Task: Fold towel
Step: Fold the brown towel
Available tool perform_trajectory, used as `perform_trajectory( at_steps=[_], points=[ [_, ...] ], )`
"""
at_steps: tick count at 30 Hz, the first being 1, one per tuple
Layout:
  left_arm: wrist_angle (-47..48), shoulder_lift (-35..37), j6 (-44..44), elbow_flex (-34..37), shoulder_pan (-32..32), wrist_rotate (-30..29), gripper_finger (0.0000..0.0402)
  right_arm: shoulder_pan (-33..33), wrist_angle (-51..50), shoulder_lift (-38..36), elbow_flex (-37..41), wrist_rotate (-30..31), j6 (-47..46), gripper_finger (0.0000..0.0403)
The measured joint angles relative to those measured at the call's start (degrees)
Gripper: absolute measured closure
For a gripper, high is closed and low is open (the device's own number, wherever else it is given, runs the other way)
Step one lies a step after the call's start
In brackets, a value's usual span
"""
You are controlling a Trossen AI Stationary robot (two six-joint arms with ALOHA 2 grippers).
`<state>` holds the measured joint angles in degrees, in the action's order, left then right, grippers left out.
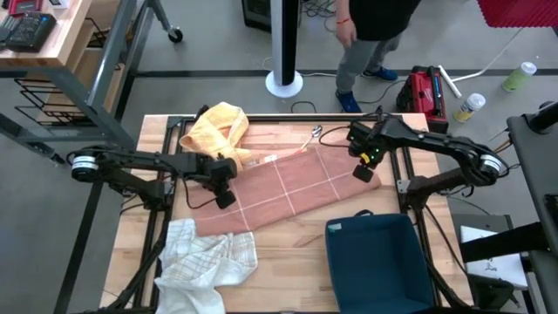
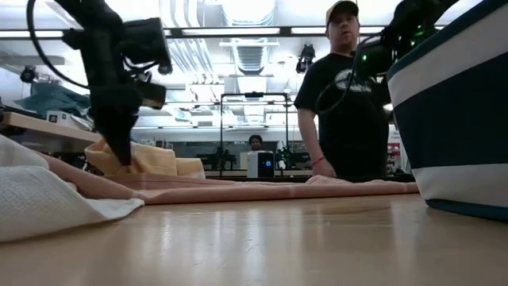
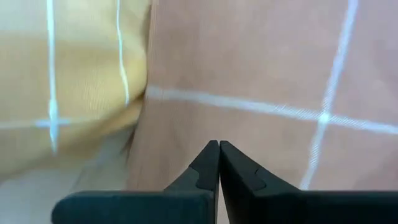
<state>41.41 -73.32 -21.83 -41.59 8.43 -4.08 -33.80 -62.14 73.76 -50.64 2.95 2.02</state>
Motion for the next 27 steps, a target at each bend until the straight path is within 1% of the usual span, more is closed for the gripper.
perform_trajectory(
  at_steps=[7,14,17,23,27],
  points=[
    [-3.20,0.00,2.29,-1.94,0.00,-2.40,0.0398,0.00,2.07,-1.77,0.07,-0.09,-1.23,0.0403],
    [-3.76,0.00,2.32,-1.92,-0.02,-2.90,0.0399,0.00,3.14,-1.57,0.16,-0.07,-0.32,0.0403],
    [-5.66,-0.04,2.66,-1.92,-0.02,-3.37,0.0400,0.01,4.48,-1.62,0.28,0.01,0.09,0.0403],
    [-10.18,-0.07,3.46,-1.87,-0.02,-9.12,0.0397,0.01,12.84,-1.65,1.16,0.03,-2.03,0.0403],
    [-12.93,-0.09,5.14,-1.78,-0.02,-11.85,0.0397,0.02,15.49,-1.10,1.27,0.03,-2.29,0.0403]
  ],
)
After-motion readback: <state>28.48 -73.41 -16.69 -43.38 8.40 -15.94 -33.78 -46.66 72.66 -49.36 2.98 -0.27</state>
